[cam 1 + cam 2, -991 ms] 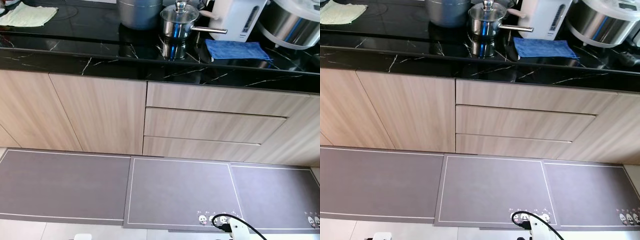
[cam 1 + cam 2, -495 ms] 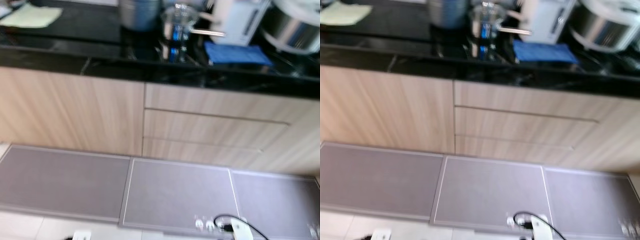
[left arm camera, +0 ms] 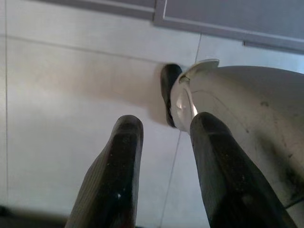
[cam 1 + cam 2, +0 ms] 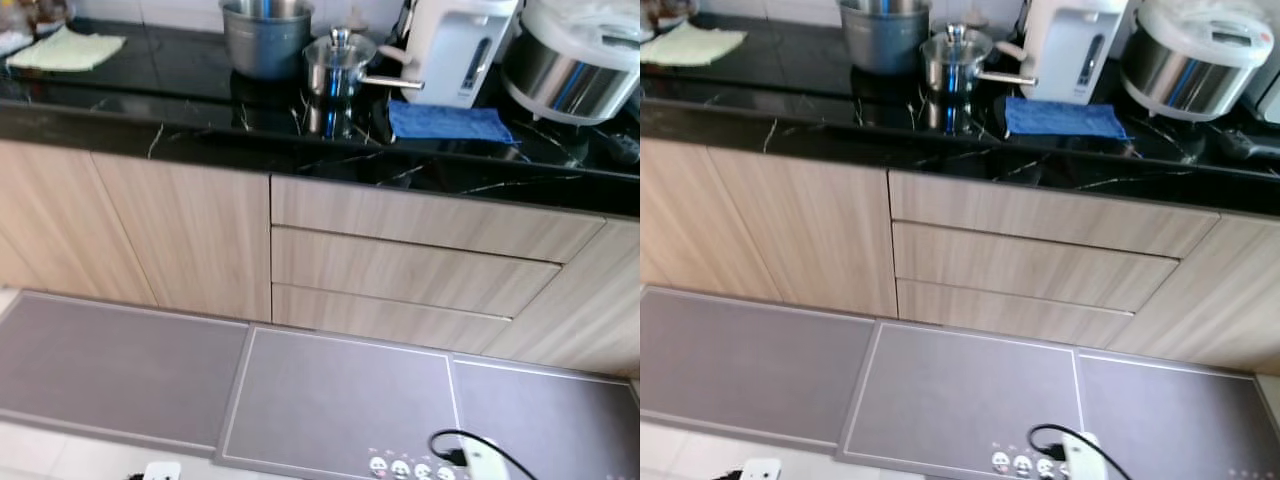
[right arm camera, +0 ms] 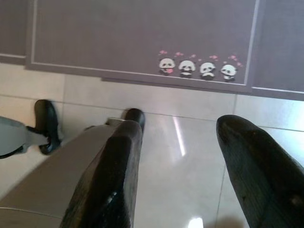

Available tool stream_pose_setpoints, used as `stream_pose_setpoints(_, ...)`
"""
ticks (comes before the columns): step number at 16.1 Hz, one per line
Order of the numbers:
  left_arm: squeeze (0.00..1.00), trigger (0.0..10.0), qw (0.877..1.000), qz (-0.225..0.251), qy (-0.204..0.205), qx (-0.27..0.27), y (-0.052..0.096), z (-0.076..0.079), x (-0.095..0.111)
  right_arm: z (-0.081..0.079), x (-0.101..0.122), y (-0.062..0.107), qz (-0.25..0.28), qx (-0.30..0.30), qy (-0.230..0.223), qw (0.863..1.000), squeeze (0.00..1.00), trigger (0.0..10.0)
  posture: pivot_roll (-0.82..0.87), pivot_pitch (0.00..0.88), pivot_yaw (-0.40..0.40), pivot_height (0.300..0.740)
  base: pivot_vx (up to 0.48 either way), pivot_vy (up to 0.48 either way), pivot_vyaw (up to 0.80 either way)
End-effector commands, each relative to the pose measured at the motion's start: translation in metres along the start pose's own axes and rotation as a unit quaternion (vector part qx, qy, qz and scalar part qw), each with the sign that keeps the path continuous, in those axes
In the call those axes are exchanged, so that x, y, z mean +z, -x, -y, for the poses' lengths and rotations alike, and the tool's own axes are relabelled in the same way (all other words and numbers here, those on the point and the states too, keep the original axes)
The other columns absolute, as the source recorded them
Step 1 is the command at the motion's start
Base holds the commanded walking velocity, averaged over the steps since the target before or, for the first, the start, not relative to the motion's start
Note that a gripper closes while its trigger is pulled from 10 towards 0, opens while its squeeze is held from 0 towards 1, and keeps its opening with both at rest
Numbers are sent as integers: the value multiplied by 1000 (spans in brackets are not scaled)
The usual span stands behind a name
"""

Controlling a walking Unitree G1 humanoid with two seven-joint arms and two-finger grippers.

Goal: Kitchen organization

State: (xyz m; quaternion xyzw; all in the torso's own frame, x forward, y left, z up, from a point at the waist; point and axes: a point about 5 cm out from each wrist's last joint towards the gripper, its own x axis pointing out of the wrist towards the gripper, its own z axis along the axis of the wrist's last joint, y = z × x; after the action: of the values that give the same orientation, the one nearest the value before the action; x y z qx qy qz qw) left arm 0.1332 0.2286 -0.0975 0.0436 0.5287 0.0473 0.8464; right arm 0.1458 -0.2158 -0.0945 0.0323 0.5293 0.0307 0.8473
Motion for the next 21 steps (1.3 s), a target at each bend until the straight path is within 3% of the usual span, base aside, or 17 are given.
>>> stream_pose_setpoints(1,0,10000,999,-17,-5,-26,0,15,-7,6,0,2,4,-10,-7,1000,0,10000,27,38,-117,740,0,-296,0)
stream_pose_setpoints(6,0,10000,1000,-16,-6,-25,0,15,-6,5,0,1,0,-12,-3,1000,0,10000,26,45,-112,740,0,-302,-399)
stream_pose_setpoints(15,0,10000,999,-15,-9,-28,-1,17,-5,8,2,2,10,-27,-9,1000,0,10000,26,50,-117,740,0,-301,0)
stream_pose_setpoints(21,0,10000,999,-15,-13,-25,0,13,-6,8,3,1,10,-45,12,999,0,10000,49,55,-112,740,0,-301,-479)
